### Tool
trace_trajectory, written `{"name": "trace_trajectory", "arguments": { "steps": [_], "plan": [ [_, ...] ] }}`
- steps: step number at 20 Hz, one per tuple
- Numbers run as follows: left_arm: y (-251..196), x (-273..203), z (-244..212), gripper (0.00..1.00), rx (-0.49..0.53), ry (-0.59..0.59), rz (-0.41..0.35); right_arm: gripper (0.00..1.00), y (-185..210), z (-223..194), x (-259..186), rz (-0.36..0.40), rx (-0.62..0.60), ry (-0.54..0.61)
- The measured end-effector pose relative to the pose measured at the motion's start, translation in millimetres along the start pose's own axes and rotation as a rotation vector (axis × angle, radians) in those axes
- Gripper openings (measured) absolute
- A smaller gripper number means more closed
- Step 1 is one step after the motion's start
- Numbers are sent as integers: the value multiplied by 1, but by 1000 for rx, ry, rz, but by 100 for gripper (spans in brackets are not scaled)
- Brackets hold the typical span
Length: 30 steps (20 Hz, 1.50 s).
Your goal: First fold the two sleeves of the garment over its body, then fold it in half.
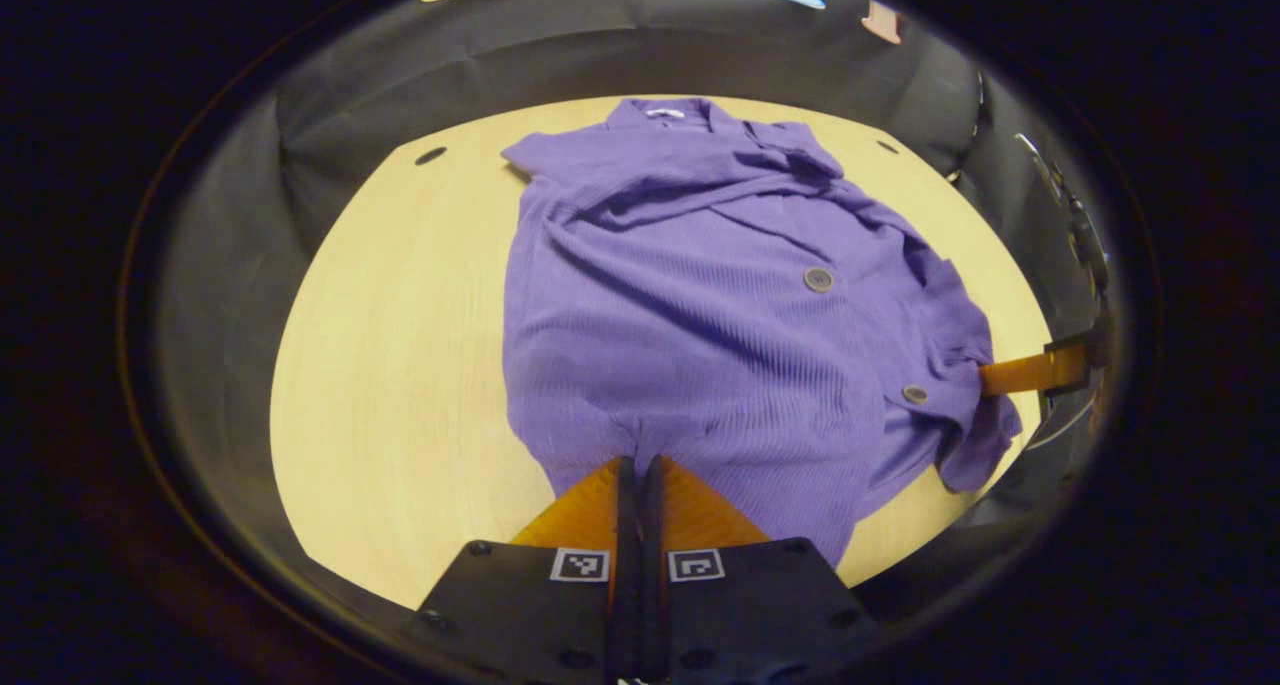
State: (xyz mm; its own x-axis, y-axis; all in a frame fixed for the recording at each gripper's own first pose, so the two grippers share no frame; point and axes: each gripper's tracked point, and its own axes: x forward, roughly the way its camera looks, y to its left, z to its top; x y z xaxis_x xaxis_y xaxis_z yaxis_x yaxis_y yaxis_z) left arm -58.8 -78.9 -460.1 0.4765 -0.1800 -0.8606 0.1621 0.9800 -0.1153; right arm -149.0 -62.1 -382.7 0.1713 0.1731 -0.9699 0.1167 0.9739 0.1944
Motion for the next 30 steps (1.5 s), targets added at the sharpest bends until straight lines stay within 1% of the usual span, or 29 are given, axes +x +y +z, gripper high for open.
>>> {"name": "trace_trajectory", "arguments": {
  "steps": [2,3,8,12,19,24,30],
  "plan": [
    [-1,-8,25,7,-58,-39,-9,1,8,17,-6,25,18,-44],
    [-1,-9,39,6,-69,-60,-9,1,12,26,-9,35,25,-61],
    [0,-8,99,7,-56,-134,-19,1,28,72,-22,77,65,-128],
    [7,-4,144,6,-60,-184,-23,1,42,122,-27,94,44,-197],
    [24,6,219,7,-41,-279,0,1,65,207,-26,125,25,-279],
    [33,19,259,7,-50,-310,2,1,74,259,-23,129,44,-327],
    [39,40,323,7,-65,-366,11,1,90,322,-12,129,52,-376]
  ]
}}
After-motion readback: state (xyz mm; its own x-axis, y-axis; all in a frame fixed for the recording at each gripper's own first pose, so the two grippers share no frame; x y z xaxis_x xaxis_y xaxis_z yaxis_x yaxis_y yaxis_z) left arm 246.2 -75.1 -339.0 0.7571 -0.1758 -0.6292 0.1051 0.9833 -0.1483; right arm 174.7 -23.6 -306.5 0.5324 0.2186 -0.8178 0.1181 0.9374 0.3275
